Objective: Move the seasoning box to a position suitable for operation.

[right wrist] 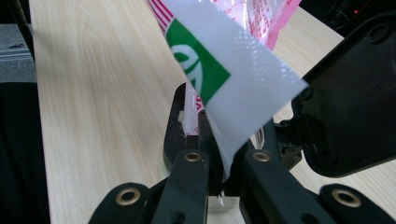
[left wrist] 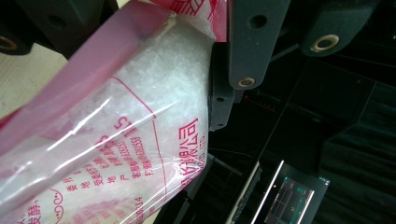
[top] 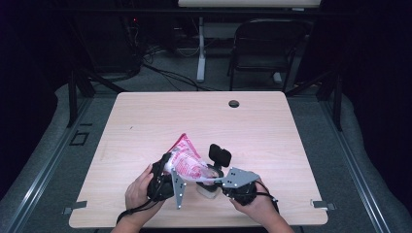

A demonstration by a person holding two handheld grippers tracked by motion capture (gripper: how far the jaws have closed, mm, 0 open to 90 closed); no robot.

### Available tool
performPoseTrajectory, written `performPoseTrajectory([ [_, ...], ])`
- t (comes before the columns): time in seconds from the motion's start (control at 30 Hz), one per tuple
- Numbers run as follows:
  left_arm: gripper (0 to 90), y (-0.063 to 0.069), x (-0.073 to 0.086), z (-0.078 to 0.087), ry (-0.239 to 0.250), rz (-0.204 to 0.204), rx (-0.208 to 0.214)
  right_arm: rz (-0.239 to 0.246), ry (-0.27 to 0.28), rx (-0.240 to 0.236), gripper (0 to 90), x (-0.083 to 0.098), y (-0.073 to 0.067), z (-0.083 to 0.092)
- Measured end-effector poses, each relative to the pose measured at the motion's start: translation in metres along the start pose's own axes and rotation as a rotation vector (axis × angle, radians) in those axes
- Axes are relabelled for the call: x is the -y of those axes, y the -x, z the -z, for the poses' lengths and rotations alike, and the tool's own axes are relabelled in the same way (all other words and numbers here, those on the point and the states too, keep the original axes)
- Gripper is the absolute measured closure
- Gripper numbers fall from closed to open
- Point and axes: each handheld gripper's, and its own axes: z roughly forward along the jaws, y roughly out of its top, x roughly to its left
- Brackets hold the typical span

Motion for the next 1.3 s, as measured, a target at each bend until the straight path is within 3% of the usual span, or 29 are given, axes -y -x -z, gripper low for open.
performPoseTrajectory([
  [0.43,67.3,-0.0005,-0.0039,-0.0006,0.013,-0.003,-0.010,0.026,-0.011,0.049,90.0,0.0011,-0.0020,-0.0015],
  [1.3,67.2,0.0011,-0.0092,0.0049,0.031,-0.074,-0.065,0.059,-0.007,0.108,90.0,0.0023,-0.0048,0.0016],
])
